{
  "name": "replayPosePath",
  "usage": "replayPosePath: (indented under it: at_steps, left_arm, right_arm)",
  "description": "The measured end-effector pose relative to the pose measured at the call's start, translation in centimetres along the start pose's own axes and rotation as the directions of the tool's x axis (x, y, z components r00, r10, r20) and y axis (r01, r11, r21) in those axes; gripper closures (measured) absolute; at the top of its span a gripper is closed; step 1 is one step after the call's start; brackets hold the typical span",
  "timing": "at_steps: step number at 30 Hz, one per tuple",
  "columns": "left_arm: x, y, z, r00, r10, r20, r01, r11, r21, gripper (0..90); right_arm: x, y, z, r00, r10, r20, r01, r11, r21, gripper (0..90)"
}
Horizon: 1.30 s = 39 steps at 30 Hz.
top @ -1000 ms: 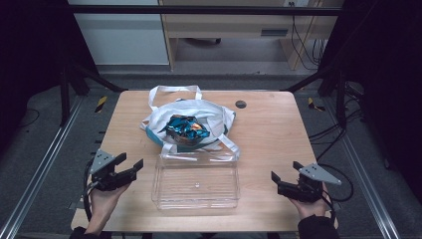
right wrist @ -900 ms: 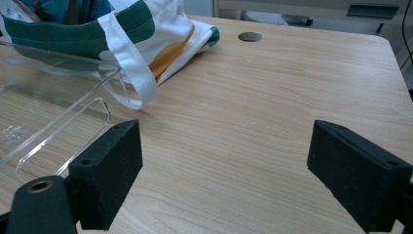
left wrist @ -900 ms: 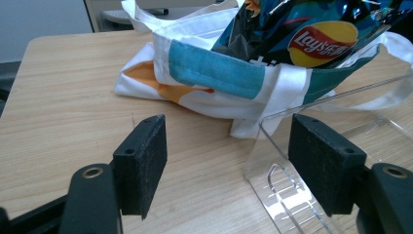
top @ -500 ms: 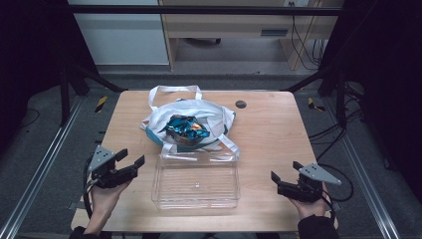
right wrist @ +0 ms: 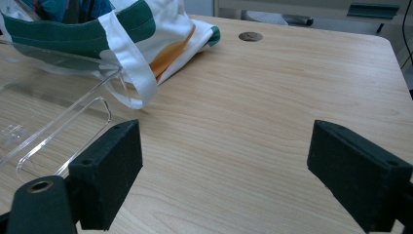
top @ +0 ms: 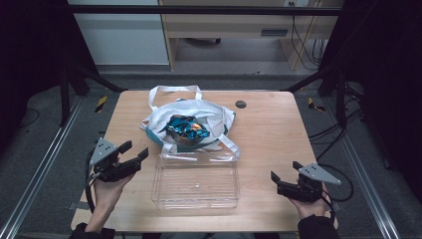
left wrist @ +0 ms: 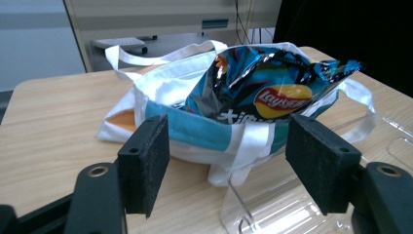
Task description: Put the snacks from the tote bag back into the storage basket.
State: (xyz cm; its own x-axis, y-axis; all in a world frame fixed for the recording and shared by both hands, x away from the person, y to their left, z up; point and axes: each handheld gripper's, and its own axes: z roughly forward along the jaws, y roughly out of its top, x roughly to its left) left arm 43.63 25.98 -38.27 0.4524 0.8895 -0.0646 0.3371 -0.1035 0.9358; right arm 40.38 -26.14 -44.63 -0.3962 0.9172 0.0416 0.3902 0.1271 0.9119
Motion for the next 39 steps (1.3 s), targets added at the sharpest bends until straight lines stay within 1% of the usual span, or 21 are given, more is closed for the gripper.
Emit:
replayPosePath:
  at_steps: [2, 6, 8, 9, 11, 15, 19, 23, 31, 34, 36, 39]
  left_arm:
    - [0.0, 0.3, 0.2, 1.0, 0.002, 0.002, -0.002, 1.0, -0.003, 33.6]
    - [-0.1, 1.0, 0.5, 1.0, -0.008, -0.001, 0.008, 0.9999, -0.014, 34.0]
    - [-0.1, 1.3, 0.7, 0.9999, -0.005, -0.01, 0.005, 0.9998, -0.02, 34.0]
    - [-0.1, 1.5, 0.8, 1.0, -0.007, -0.005, 0.007, 0.9997, -0.022, 34.1]
    - [-0.2, 1.8, 0.9, 1.0, -0.006, -0.004, 0.006, 0.9995, -0.031, 34.2]
    - [-0.3, 2.4, 1.1, 0.9998, -0.01, 0.015, 0.01, 0.9991, -0.04, 34.6]
    - [-0.3, 3.0, 1.3, 0.9996, -0.016, 0.022, 0.017, 0.9987, -0.048, 34.5]
    - [-0.5, 3.5, 1.5, 0.9998, -0.003, 0.02, 0.004, 0.9984, -0.056, 34.7]
    - [-0.3, 4.4, 2.2, 0.9996, -0.006, 0.026, 0.008, 0.9975, -0.07, 35.7]
    - [-0.3, 4.7, 2.6, 0.9998, 0.005, 0.021, -0.003, 0.9978, -0.066, 35.9]
    - [-0.2, 4.7, 3.0, 0.9998, 0.005, 0.021, -0.003, 0.998, -0.064, 35.9]
    - [-0.1, 4.7, 3.5, 0.9998, 0.011, 0.016, -0.01, 0.9982, -0.059, 35.9]
  right_arm:
    - [0.0, 0.0, 0.0, 1.0, 0.003, 0.0, -0.003, 1.0, 0.002, 13.0]
    - [0.0, 0.0, 0.0, 1.0, 0.005, 0.0, -0.005, 1.0, -0.001, 13.0]
    - [0.0, 0.0, 0.0, 1.0, 0.006, 0.0, -0.006, 1.0, -0.001, 13.0]
    - [0.0, 0.0, 0.0, 1.0, 0.0, 0.002, 0.0, 1.0, -0.003, 12.9]
    - [0.0, 0.0, -0.1, 1.0, 0.003, 0.002, -0.003, 1.0, -0.003, 12.9]
    - [0.0, 0.1, -0.1, 1.0, 0.003, 0.001, -0.003, 1.0, -0.003, 12.9]
    - [0.1, 0.1, 0.0, 1.0, 0.001, 0.0, -0.001, 1.0, -0.002, 12.9]
    - [0.0, 0.1, 0.0, 1.0, 0.002, 0.002, -0.002, 1.0, -0.002, 12.9]
    - [0.0, 0.1, 0.0, 1.0, 0.001, 0.003, -0.001, 1.0, -0.001, 12.9]
    - [0.0, 0.1, 0.0, 1.0, 0.006, 0.001, -0.006, 1.0, 0.002, 12.9]
    - [0.0, 0.1, -0.1, 1.0, 0.006, 0.0, -0.006, 1.0, 0.0, 12.9]
    - [-0.1, 0.1, 0.0, 1.0, 0.0, 0.002, 0.0, 1.0, -0.001, 12.9]
